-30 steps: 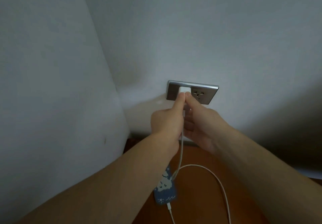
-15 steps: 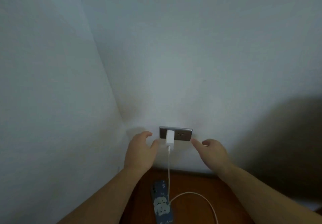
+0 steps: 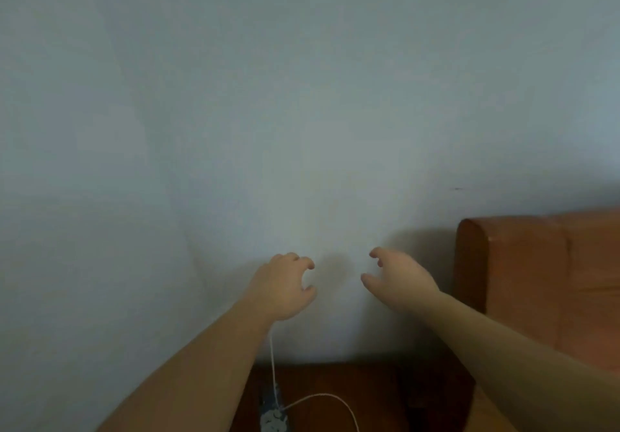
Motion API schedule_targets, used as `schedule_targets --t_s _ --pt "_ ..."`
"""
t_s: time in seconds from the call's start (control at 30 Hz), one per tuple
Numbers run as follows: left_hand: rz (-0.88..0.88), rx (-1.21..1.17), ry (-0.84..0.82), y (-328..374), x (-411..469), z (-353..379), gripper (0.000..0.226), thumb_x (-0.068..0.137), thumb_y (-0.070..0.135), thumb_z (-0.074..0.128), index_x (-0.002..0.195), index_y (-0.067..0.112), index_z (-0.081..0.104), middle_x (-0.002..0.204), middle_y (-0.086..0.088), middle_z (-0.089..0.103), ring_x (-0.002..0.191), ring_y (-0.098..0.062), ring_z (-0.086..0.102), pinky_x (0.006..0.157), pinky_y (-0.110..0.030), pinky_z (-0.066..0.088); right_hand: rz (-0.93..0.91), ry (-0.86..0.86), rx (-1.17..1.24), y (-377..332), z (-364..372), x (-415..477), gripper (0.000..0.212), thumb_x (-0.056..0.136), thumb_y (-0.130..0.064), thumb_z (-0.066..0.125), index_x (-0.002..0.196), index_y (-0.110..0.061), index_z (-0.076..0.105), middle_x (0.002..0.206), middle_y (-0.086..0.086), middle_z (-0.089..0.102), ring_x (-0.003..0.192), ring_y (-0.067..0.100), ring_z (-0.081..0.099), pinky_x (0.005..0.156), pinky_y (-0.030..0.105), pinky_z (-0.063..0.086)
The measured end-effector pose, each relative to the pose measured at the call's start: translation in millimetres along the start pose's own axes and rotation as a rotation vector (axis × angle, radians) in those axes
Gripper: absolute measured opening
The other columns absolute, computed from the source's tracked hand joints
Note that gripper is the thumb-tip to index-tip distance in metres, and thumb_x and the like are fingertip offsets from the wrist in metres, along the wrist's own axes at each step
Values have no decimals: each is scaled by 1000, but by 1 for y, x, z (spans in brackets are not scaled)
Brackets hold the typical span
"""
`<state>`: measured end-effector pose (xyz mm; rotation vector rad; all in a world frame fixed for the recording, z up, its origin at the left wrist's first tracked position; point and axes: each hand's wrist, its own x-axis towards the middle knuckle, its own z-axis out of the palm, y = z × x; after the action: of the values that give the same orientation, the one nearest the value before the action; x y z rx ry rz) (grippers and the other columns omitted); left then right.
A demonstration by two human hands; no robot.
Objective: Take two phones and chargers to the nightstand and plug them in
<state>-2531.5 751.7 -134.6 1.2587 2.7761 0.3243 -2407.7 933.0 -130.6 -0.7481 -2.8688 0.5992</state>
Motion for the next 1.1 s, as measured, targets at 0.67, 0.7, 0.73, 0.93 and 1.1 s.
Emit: schedule_targets --t_s 0.67,0.7,0.73,0.93,1.1 --pt "693 -99 47 231 -21 -51 52 87 49 56 135 30 50 141 2 49 126 -22 45 102 -41 42 403 494 -149 88 -121 -227 56 87 -49 52 137 -26 45 134 -2 51 115 19 55 88 37 50" --pt "734 -93 42 252 -30 -47 53 87 50 55 136 31 49 142 2 48 127 -22 44 103 -42 42 446 498 -157 99 -127 -248 57 88 -48 52 139 -25 43 136 -1 50 116 19 54 90 37 50" --pt "772 -92 28 274 -39 -43 53 87 51 54 136 32 48 142 3 48 128 -22 43 103 -43 42 491 506 -159 109 -133 -271 57 88 -47 53 139 -24 43 137 -1 49 116 19 54 90 37 50" --pt "1049 -88 -102 420 -131 -9 51 88 50 54 136 33 47 141 4 46 128 -21 42 100 -44 44 784 613 -160 159 -155 -444 54 86 -41 56 136 -22 47 126 5 56 105 24 59 84 35 49" --pt "1345 -85 -143 533 -243 18 42 86 40 59 125 23 58 121 -3 56 114 -26 51 90 -39 47 1069 717 -173 174 -162 -617 54 87 -41 58 137 -24 46 134 6 53 115 27 55 91 37 48"
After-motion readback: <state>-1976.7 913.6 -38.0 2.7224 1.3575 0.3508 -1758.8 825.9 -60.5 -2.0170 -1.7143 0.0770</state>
